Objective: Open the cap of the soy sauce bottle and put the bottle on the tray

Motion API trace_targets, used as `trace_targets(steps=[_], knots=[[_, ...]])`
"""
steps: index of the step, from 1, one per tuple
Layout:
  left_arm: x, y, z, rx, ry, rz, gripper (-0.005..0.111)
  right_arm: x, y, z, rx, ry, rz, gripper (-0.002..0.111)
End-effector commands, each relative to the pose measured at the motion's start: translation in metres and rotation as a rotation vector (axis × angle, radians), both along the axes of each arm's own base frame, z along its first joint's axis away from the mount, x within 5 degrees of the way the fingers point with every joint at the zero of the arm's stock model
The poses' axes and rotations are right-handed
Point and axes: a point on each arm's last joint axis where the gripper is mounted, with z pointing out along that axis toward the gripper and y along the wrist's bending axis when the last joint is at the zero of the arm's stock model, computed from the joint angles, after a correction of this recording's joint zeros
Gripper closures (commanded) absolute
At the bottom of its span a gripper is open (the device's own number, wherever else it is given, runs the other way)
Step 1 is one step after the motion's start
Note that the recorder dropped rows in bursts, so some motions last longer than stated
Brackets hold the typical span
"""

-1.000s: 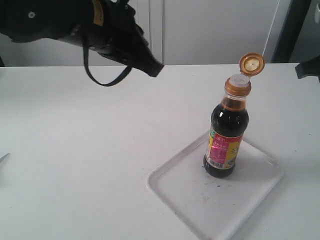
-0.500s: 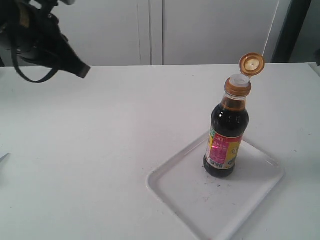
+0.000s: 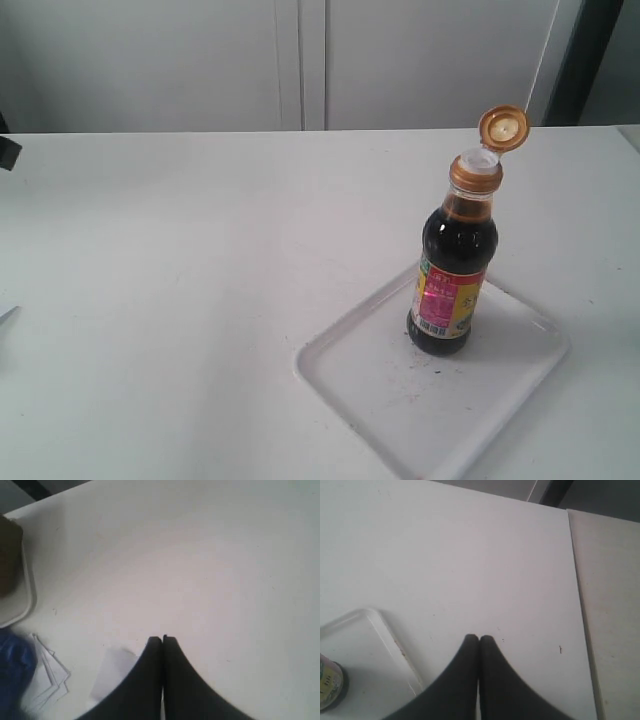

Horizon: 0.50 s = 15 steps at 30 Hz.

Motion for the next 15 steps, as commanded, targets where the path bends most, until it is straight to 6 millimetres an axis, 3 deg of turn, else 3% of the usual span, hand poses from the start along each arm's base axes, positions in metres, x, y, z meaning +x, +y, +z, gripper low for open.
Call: trace_targets(steps=[1,15], knots=[[-0.016,0.012,-0.004,-0.043,-0.004,0.053,0.106,-0.012,0.001,0.002,0.003,-0.061,0.004,0.108],[-0.083,0.020,-0.015,-0.189,-0.195,0.047,0.106,-0.061,0.020,-0.001,0.029,-0.299,0.138,0.108]])
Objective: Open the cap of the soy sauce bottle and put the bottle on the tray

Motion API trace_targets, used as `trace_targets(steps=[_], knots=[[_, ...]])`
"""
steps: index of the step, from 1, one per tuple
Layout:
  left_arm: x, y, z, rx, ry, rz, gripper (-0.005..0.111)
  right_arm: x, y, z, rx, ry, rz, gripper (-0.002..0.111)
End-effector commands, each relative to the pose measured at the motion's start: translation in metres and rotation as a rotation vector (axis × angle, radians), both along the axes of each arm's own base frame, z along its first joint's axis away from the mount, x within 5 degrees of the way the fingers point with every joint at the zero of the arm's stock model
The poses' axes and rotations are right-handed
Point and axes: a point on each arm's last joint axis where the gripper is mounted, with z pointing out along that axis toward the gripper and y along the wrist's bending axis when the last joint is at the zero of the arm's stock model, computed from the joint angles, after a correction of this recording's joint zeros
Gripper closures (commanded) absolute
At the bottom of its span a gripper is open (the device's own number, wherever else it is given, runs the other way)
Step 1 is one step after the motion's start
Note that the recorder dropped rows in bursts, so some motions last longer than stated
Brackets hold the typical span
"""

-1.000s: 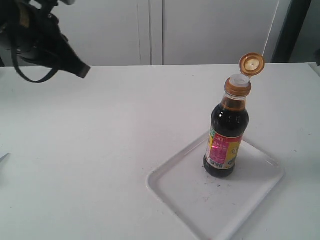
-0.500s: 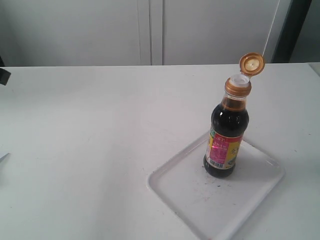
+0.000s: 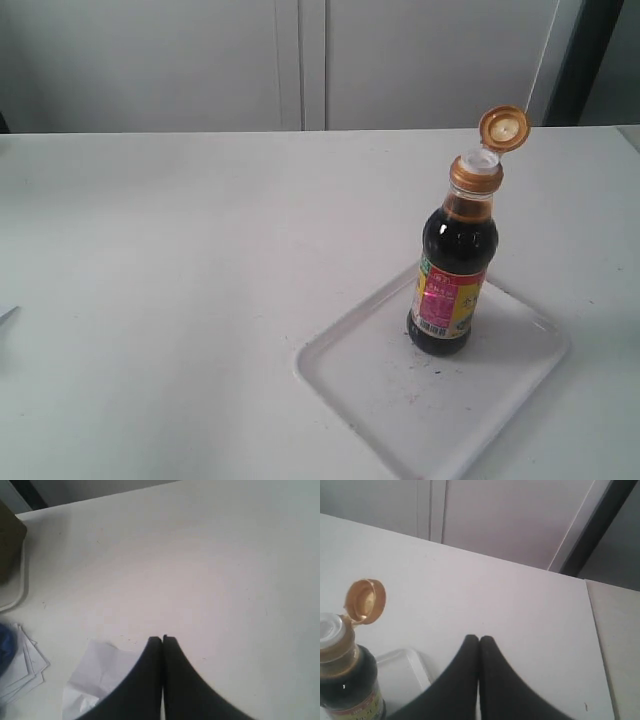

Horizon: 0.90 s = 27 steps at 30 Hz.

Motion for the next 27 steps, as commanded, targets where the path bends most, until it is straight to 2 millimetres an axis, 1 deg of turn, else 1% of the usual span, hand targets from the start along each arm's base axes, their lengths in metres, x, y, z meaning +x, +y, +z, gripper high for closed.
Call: trace_targets(steps=[1,3,7,8,16,20,23,27], knots=[[-0.017,0.004,-0.003,-0.037,-0.033,0.016,0.106,-0.011,0.001,-0.005,-0.013,-0.048,0.003,0.108],[-0.024,0.005,-0.006,-0.049,-0.042,0.018,0.106,-0.017,0.001,-0.011,-0.013,-0.050,0.001,0.108],[-0.041,0.007,-0.014,-0.083,-0.060,0.017,0.106,-0.037,0.001,-0.002,0.002,-0.114,-0.003,0.108],[-0.047,0.008,-0.013,-0.094,-0.078,0.017,0.106,-0.041,0.001,0.000,0.002,-0.131,-0.003,0.108],[-0.081,0.013,-0.016,-0.145,-0.168,0.016,0.106,-0.064,0.002,0.010,0.009,-0.212,0.000,0.108],[-0.098,0.017,-0.018,-0.163,-0.228,0.012,0.106,-0.076,0.002,0.012,0.016,-0.235,0.002,0.108],[-0.108,0.019,-0.020,-0.172,-0.269,0.010,0.106,-0.080,0.001,0.008,0.017,-0.277,-0.008,0.108],[-0.118,0.021,-0.022,-0.176,-0.287,0.014,0.106,-0.079,0.000,-0.008,0.017,-0.275,-0.019,0.108]])
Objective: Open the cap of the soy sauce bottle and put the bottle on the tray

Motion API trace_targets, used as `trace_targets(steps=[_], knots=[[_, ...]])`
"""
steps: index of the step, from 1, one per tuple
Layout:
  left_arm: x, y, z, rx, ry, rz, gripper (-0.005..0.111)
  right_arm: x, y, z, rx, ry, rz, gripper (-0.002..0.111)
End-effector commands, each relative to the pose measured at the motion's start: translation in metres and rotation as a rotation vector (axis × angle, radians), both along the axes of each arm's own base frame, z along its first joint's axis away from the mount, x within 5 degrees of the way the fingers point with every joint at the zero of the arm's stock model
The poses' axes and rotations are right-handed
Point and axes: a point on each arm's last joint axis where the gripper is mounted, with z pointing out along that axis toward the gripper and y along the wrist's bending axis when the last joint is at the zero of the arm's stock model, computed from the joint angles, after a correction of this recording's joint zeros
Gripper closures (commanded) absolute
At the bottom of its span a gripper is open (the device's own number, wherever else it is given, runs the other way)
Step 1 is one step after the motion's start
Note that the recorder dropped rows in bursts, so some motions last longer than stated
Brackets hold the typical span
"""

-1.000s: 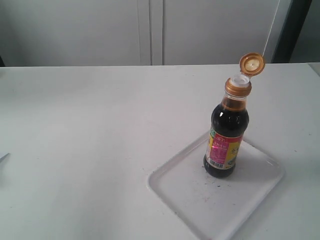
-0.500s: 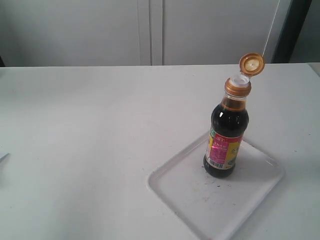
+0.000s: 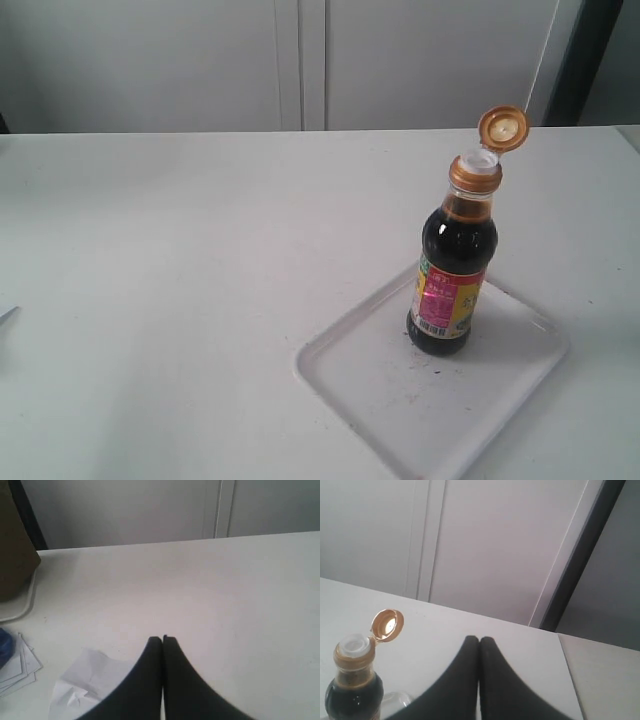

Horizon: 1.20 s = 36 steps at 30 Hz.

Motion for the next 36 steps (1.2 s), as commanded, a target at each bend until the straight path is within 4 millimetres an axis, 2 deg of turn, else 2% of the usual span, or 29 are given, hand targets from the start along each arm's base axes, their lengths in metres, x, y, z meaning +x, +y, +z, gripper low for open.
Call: trace_targets(steps=[1,7,27,32,36], knots=[[-0.009,0.002,-0.004,-0.022,-0.005,0.011,0.106,0.001,-0.001,-0.017,0.012,0.005,-0.010,0.108],[-0.012,0.003,-0.006,-0.016,0.012,0.016,0.106,0.003,0.000,-0.030,0.084,0.064,-0.012,0.108],[-0.011,0.003,-0.008,0.000,0.008,0.010,0.106,0.003,0.000,-0.030,0.084,0.069,-0.011,0.108],[-0.008,-0.004,-0.014,0.116,-0.030,-0.101,0.106,0.003,0.000,-0.030,0.084,0.069,-0.011,0.108],[-0.006,-0.007,-0.021,0.134,-0.042,-0.128,0.106,0.003,0.000,-0.030,0.084,0.069,-0.011,0.108]])
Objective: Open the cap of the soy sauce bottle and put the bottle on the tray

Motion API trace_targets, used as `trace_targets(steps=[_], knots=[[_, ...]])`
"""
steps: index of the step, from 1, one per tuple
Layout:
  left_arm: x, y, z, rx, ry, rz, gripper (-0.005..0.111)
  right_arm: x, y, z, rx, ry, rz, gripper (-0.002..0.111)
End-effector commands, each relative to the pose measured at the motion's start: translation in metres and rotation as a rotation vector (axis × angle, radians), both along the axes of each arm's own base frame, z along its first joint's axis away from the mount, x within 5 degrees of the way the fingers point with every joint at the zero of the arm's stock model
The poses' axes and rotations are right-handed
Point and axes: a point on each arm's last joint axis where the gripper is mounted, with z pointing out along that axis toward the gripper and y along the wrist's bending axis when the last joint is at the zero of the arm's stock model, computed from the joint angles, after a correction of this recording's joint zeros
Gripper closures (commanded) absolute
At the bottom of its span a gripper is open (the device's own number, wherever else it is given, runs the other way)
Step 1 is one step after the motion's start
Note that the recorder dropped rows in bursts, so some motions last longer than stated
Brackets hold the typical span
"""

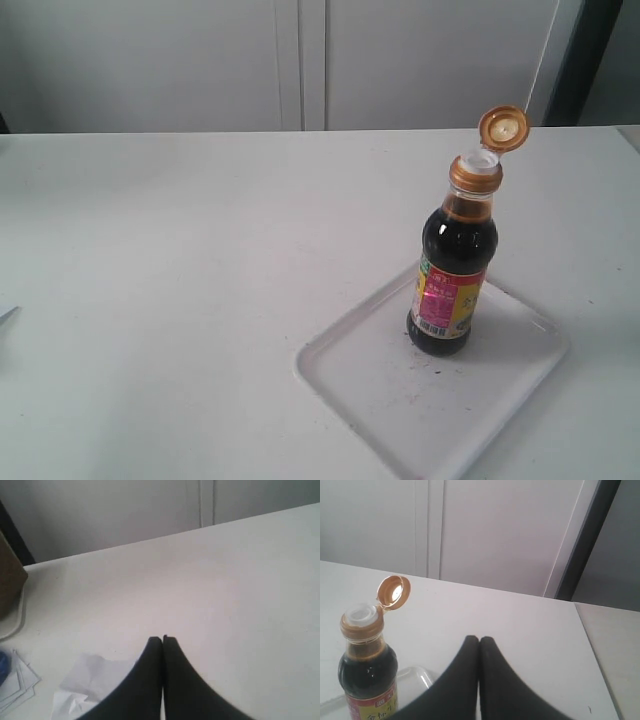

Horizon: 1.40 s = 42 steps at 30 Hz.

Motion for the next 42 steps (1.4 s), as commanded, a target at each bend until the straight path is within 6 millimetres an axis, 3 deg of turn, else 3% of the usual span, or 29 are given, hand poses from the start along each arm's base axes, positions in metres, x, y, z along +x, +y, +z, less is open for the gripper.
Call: trace_targets(steps=[1,11,26,37,42], knots=[[-0.001,-0.002,-0.007,0.010,-0.029,-0.023,0.106,-0.001,0.000,0.000,0.008,-0.007,-0.001,0.108],[-0.023,0.006,-0.037,0.003,-0.070,0.077,0.106,-0.001,0.000,0.000,0.012,-0.007,0.000,0.108],[-0.012,0.002,-0.099,-0.062,0.067,0.076,0.106,-0.001,0.000,0.000,0.012,-0.007,0.000,0.108],[-0.009,0.003,-0.128,-0.079,0.129,0.116,0.106,-0.001,0.000,0.000,0.012,-0.007,0.000,0.108],[-0.007,0.002,-0.124,-0.132,0.078,0.113,0.106,-0.001,0.000,0.000,0.012,-0.007,0.000,0.108]])
